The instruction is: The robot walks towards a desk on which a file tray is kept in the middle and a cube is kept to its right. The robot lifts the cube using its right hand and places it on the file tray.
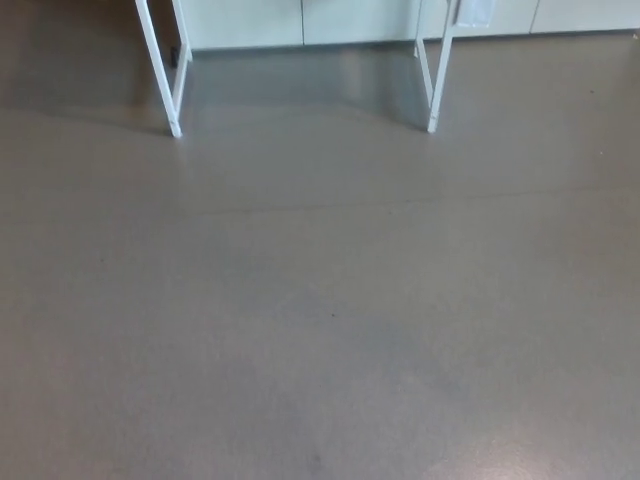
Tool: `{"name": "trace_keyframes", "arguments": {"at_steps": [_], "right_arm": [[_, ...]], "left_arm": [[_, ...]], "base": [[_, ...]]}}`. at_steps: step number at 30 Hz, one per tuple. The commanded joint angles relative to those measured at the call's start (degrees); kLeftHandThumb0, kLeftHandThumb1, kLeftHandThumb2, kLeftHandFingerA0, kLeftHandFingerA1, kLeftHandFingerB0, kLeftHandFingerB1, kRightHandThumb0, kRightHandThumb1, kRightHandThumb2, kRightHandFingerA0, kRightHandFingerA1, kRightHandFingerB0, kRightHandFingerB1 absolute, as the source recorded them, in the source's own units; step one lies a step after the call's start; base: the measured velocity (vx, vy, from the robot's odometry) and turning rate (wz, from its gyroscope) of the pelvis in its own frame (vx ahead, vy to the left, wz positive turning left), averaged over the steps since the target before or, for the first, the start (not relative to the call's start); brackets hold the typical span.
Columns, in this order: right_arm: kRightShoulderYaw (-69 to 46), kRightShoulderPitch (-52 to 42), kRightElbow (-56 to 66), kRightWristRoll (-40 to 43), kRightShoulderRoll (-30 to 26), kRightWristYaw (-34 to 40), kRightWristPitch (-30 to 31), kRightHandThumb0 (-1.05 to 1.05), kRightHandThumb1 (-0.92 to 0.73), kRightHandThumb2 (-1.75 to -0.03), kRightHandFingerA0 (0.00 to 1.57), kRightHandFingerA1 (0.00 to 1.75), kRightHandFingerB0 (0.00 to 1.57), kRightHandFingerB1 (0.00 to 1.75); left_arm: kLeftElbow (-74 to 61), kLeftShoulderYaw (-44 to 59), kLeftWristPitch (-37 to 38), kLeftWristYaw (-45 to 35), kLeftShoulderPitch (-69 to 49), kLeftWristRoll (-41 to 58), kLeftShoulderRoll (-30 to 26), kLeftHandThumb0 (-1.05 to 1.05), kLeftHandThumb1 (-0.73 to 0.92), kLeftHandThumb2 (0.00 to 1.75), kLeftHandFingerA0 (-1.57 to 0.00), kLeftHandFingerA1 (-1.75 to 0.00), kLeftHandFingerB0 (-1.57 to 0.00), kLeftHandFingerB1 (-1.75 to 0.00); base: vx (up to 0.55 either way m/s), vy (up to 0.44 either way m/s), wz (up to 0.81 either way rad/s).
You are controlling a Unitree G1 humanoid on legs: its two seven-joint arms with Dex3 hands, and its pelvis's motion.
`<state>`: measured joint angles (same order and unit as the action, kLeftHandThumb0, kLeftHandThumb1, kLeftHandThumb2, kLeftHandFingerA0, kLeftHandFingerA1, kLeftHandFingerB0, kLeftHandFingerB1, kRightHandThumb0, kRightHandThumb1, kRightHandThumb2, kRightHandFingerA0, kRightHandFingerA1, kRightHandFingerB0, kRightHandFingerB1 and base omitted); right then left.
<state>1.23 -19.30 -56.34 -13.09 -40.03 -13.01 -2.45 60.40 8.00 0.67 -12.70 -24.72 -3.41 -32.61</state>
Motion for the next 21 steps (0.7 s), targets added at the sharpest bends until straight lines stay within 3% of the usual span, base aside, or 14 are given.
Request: {"name": "trace_keyframes", "arguments": {"at_steps": [1,3,4,6,7,9,10,11,12,13,14,15,16,21], "right_arm": [[0.26,-0.2,0.03,0.49,-1.16,-2.81,-2.02,-0.64,-0.62,-0.62,0.08,0.28,0.05,0.19],[-0.01,0.06,-0.7,0.87,-1.0,-2.92,-2.5,-0.69,-0.45,-0.83,0.02,0.29,0.06,0.21],[0.31,0.39,-0.38,0.41,-0.91,-2.42,-1.6,-0.68,-0.46,-0.85,0.02,0.27,0.05,0.24],[1.66,0.62,-1.04,-1.4,-0.99,-0.26,-2.53,-0.74,-0.47,-0.85,0.02,0.21,0.08,0.19],[1.27,1.0,-1.78,-0.64,-0.78,-0.83,-2.47,-0.78,-0.5,-0.84,0.0,0.17,0.09,0.18],[1.35,1.06,-1.81,-0.36,-1.04,-1.84,-2.5,-0.76,-0.49,-0.86,0.0,0.21,0.06,0.17],[1.4,1.23,-1.96,-0.41,-0.98,-1.73,-2.33,-0.78,-0.5,-0.85,0.0,0.2,0.07,0.16],[1.64,1.41,-1.94,-0.63,-1.19,-1.94,-2.07,-0.74,-0.48,-0.86,0.03,0.2,0.07,0.21],[1.79,1.52,-2.08,-0.65,-1.14,-1.92,-2.05,-0.74,-0.48,-0.86,0.03,0.2,0.07,0.21],[2.36,1.44,-1.67,-1.23,-1.36,-1.65,-1.91,-0.78,-0.5,-0.87,0.02,0.19,0.08,0.19],[3.4,1.21,-1.0,-2.5,-1.63,-0.45,-1.66,-0.8,-0.52,-0.88,0.02,0.2,0.09,0.21],[3.27,1.21,-1.14,-2.15,-1.48,-0.07,-2.0,-0.75,-0.49,-0.86,0.02,0.23,0.08,0.23],[2.2,1.08,-1.3,-0.51,-1.17,-1.14,-2.23,-0.77,-0.49,-0.82,0.0,0.14,0.08,0.16],[1.87,1.3,-2.18,-0.35,-1.33,-1.85,-2.76,-0.76,-0.49,-0.85,0.01,0.18,0.08,0.19]], "left_arm": [[1.67,0.47,3.06,-2.83,0.48,0.97,-0.83,-0.96,0.51,1.03,-0.02,-0.61,0.0,-0.34],[2.79,0.91,3.58,-3.43,0.9,1.43,-0.8,-0.97,0.51,1.03,-0.02,-0.59,0.0,-0.33],[3.11,1.0,5.05,-4.03,0.78,1.49,-1.02,-0.95,0.63,0.7,-0.03,-0.65,0.0,-0.08],[1.87,1.12,4.34,-3.94,0.37,1.51,-1.03,-0.91,0.65,0.67,-0.04,-0.69,0.0,-0.09],[0.75,1.02,3.71,-3.86,-0.09,1.38,-1.13,-0.97,0.53,1.05,-0.01,-0.61,0.0,-0.35],[0.33,0.97,3.0,-3.81,-0.04,1.24,-1.09,-0.97,0.52,1.04,-0.01,-0.58,0.0,-0.35],[0.19,1.2,3.02,-4.57,-0.18,1.58,-1.18,-0.9,0.65,0.69,-0.03,-0.66,0.0,-0.07],[-2.6,1.69,2.53,-5.01,-1.68,2.17,-1.14,-0.97,0.52,1.05,-0.02,-0.6,0.0,-0.36],[-3.24,1.89,2.26,-5.11,-2.0,2.15,-1.13,-0.97,0.52,1.05,-0.02,-0.6,0.0,-0.36],[-4.71,1.91,1.03,-4.83,-2.41,2.0,-1.08,-0.87,0.65,0.68,-0.05,-0.7,0.0,-0.14],[-5.74,2.0,0.34,-4.81,-2.79,1.95,-1.06,-0.96,0.52,1.05,-0.02,-0.6,0.0,-0.36],[-4.1,2.07,1.21,-4.98,-2.19,1.87,-1.1,-0.97,0.52,1.05,-0.01,-0.61,0.0,-0.37],[-3.73,1.89,2.21,-4.88,-2.31,1.54,-1.16,-0.94,0.66,0.67,-0.04,-0.71,0.0,-0.12],[-2.39,1.59,2.06,-4.2,-1.37,1.14,-1.07,-0.91,0.66,0.68,-0.05,-0.69,0.0,-0.1]], "base": [[-0.02,0.05,0.35],[0.03,0.001,-0.03],[0.0,0.0,0.0],[0.02,0.056,-0.03],[0.07,0.144,-0.05],[0.15,0.231,-0.18],[0.24,0.309,-0.38],[0.33,0.417,0.19],[0.46,0.571,-0.21],[0.45,0.545,-0.08],[0.18,0.227,0.0],[0.18,0.19,-0.03],[0.18,0.151,-0.04],[0.18,0.004,0.05]]}}
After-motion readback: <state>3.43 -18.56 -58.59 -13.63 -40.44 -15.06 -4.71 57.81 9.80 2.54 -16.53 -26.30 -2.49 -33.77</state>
